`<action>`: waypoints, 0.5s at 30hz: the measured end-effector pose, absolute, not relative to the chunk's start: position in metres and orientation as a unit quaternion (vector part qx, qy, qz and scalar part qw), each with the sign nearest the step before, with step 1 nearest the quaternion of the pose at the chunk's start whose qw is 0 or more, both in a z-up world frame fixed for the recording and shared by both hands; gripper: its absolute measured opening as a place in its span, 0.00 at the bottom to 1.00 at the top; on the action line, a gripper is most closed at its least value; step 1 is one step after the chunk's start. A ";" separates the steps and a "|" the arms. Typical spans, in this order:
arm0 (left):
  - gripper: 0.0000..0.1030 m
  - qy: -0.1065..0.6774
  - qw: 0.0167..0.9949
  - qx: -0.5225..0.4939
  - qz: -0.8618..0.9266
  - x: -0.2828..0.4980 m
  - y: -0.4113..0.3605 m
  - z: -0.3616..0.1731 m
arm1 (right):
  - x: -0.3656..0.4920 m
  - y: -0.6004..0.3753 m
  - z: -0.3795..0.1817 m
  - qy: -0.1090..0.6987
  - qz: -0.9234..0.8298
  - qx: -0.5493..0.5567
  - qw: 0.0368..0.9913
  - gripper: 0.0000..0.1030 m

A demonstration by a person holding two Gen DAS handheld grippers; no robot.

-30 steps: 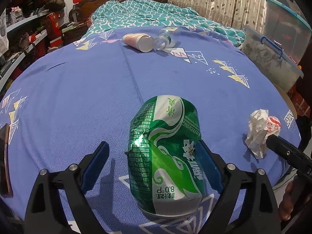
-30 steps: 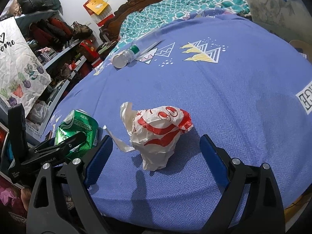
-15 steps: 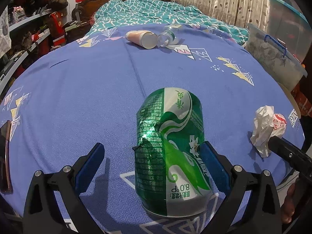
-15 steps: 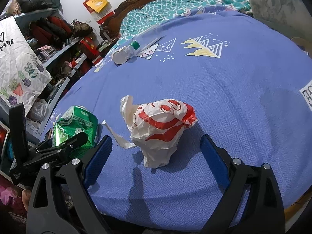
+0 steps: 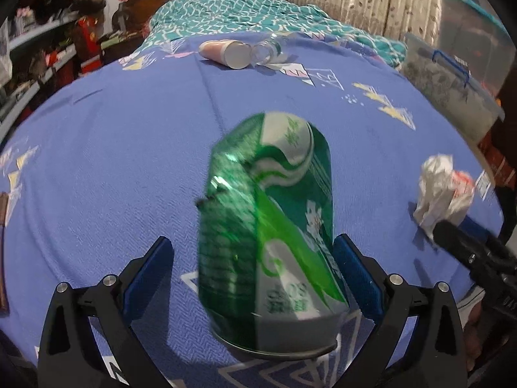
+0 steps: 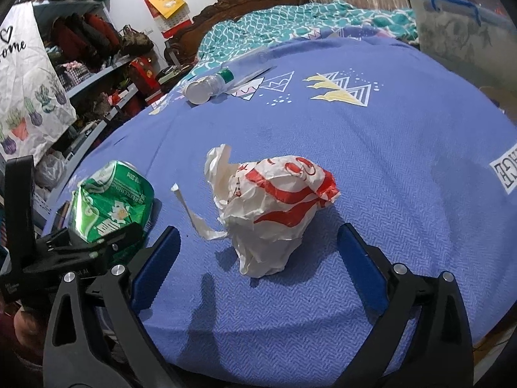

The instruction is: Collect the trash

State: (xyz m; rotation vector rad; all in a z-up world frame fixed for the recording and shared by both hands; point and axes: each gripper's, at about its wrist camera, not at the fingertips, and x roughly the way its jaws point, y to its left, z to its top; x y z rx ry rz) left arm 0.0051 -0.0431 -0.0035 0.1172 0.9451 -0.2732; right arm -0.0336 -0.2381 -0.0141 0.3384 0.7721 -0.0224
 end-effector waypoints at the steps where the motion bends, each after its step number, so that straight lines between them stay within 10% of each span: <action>1: 0.93 0.453 0.880 0.077 -0.124 0.003 -0.048 -0.006 | -0.034 -0.237 -0.014 0.374 -0.011 0.163 0.913 0.95; 15: 0.92 0.442 0.886 0.069 -0.121 -0.001 -0.046 -0.007 | -0.035 -0.237 -0.014 0.368 -0.011 0.162 0.915 0.97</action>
